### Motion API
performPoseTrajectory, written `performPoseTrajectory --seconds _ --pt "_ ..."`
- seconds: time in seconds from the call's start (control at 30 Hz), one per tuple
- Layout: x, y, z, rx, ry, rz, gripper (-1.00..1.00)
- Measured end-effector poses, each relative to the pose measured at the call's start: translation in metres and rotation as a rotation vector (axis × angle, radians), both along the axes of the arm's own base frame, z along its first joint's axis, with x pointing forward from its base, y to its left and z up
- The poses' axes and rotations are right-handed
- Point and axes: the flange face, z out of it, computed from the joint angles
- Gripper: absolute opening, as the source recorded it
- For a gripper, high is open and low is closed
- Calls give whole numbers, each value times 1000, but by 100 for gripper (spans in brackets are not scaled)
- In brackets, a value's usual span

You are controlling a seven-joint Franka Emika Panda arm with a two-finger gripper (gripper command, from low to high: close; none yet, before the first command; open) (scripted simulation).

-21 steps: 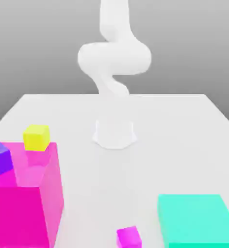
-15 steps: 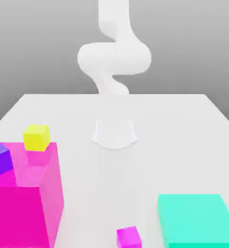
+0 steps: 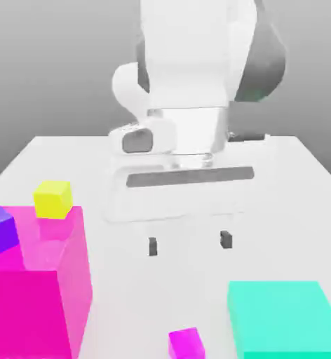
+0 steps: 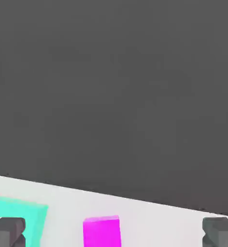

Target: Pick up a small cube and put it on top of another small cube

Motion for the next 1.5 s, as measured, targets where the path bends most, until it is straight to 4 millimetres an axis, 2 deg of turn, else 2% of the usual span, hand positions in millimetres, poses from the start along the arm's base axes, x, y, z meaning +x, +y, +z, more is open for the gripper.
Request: performPoseTrajectory --seconds 0.2,0.33,0.37,0.53,0.57,0.63,0.77,0.9,1.0,1.07,1.2,1.33,1.43,1.47,1.5 --pt "-15 3 -110 -25 150 47 0" --pt "-18 4 -166 -28 169 53 0" --pt "-18 4 -178 -28 170 53 -100" --pt "-19 4 -178 -28 170 53 -100" --pt "-19 4 -184 -28 170 53 -100" --pt "-18 4 -172 -28 170 54 -100" --pt "-19 1 -123 -30 170 56 -100" --pt "-19 -36 -66 -56 164 93 -100" --pt "-26 -75 -23 -71 163 106 -100" --pt "-35 -102 5 -76 163 109 -100" --pt "-59 -134 56 -80 164 160 -100" --pt "-93 -172 100 -69 166 191 -100" --pt "-124 -199 127 -51 167 214 -100" --pt "-133 -207 131 -45 167 220 -100" --pt "-137 -210 125 -42 167 224 -100"
